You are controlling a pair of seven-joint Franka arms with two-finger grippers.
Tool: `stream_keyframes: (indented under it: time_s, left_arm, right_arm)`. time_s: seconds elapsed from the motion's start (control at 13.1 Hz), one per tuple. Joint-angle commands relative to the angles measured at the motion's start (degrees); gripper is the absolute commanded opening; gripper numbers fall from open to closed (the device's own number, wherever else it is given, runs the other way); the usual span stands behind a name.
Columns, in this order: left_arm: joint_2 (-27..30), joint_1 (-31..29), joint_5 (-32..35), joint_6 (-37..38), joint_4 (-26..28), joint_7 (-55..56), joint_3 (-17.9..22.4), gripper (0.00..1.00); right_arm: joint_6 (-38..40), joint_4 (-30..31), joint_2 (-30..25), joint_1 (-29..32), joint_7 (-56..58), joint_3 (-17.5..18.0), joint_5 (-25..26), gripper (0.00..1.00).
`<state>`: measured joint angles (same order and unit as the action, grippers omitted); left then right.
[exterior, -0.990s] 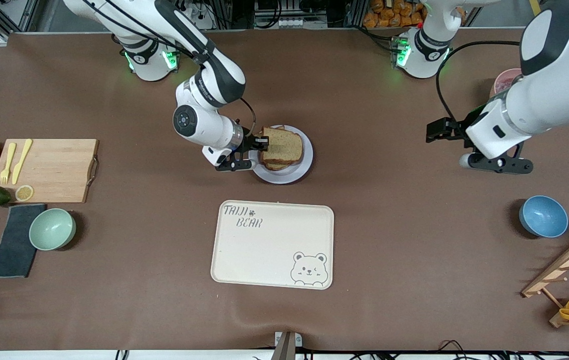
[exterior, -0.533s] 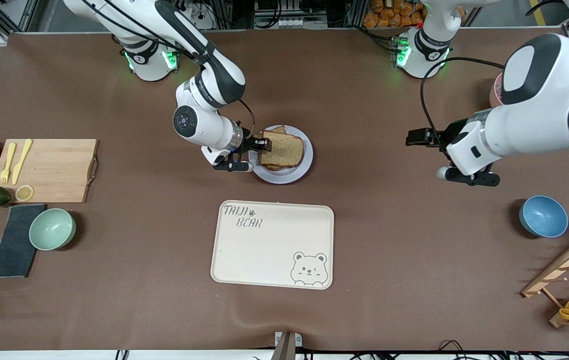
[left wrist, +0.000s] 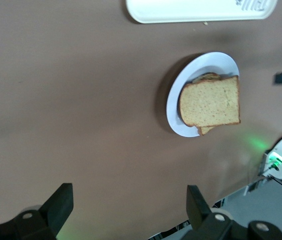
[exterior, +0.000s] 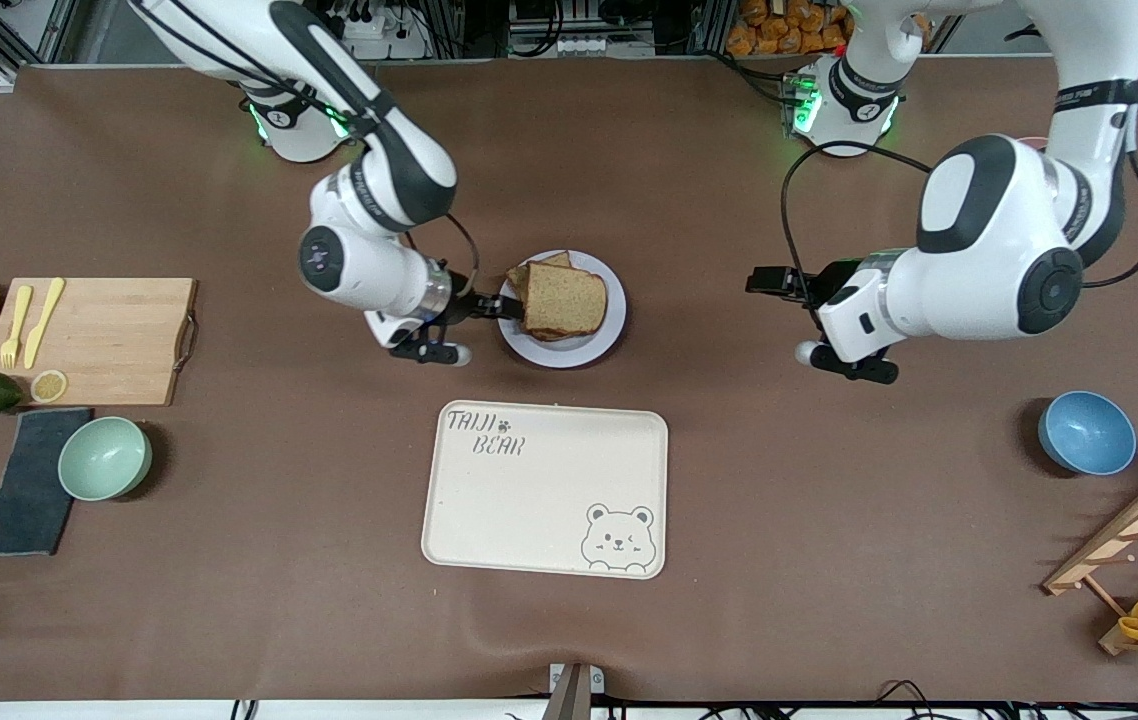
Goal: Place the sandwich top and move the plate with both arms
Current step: 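Release the bread and withdraw the right gripper while the left gripper approaches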
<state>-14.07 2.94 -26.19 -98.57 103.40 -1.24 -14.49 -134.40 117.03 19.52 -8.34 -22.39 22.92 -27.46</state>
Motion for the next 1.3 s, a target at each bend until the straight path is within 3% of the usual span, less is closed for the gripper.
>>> stream_keyframes:
  time_s: [0.0, 0.3, 0.53, 0.76, 1.22]
  left_arm:
    - [0.89, 0.3, -3.68, -6.95, 6.0, -4.02, -0.88, 1.0]
    - [-3.84, 0.75, -10.01, -18.13, 10.33, -7.37, -5.27, 1.0]
    - [-9.46, 0.83, -11.6, -26.11, 11.12, -7.64, -8.79, 1.0]
    - [-11.94, 1.1, -15.28, -31.31, 12.87, -8.51, -11.08, 1.0]
    - [-15.36, 5.75, -39.44, -41.33, 17.8, -27.22, -12.75, 1.0]
  right_arm:
    - [7.19, -1.97, -2.65, 6.82, -1.43, 0.73, 5.91, 1.0]
    - [16.78, -6.54, -6.24, 12.99, -0.81, -0.15, 18.74, 1.0]
    - [28.61, -13.46, -8.45, 12.47, 5.23, -4.62, 19.81, 1.0]
    - [36.21, -16.66, -10.45, 9.67, 12.09, -12.78, 20.17, 1.0]
    - [41.4, -16.57, -17.58, 4.57, 18.43, -23.26, 19.99, 1.0]
